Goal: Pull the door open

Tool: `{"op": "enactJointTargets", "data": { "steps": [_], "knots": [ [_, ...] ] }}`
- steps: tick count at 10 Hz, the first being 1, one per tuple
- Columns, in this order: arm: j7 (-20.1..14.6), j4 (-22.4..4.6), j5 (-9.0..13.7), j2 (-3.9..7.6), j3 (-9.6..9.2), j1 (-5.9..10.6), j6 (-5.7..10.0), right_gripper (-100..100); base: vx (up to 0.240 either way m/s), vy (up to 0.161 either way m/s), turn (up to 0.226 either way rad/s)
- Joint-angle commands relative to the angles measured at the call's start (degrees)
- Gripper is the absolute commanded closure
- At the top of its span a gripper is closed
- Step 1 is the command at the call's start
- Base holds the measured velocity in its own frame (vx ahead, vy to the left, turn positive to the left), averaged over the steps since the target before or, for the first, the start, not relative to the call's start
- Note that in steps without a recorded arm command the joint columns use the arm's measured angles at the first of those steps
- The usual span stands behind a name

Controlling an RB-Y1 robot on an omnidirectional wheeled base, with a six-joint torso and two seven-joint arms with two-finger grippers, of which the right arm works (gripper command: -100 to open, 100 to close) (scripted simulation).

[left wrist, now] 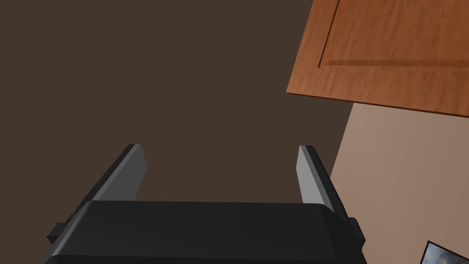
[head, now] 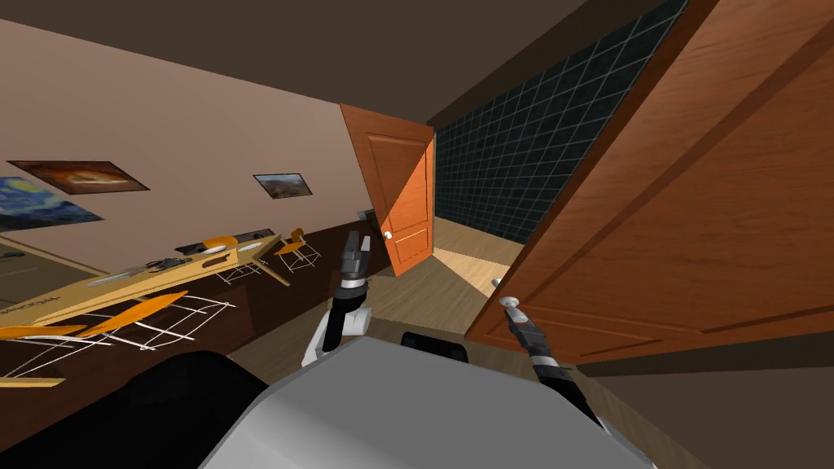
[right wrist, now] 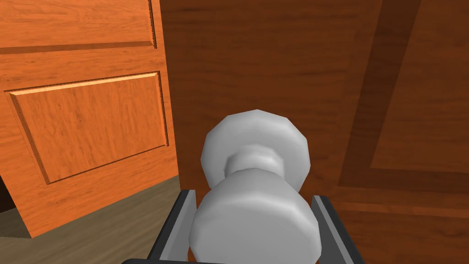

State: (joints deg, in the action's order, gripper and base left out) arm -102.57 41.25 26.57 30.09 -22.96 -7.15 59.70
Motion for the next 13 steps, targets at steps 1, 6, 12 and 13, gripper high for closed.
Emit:
{"op": "enactJointTargets", "data": {
  "steps": [1,6,12,13],
  "knots": [
    [0.0,0.0,0.0,0.0,0.0,0.0,0.0,100,-0.101,-0.029,0.023],
    [-2.67,-1.7,-1.13,1.97,-2.35,-1.83,5.02,100,-0.186,-0.059,0.14],
    [-4.23,-2.75,-1.82,3.19,-3.78,-2.87,8.04,100,-0.162,-0.061,0.097],
    [-4.62,-3.39,-2.0,3.31,-4.15,-2.99,8.84,100,-0.138,-0.032,0.146]
  ]
}}
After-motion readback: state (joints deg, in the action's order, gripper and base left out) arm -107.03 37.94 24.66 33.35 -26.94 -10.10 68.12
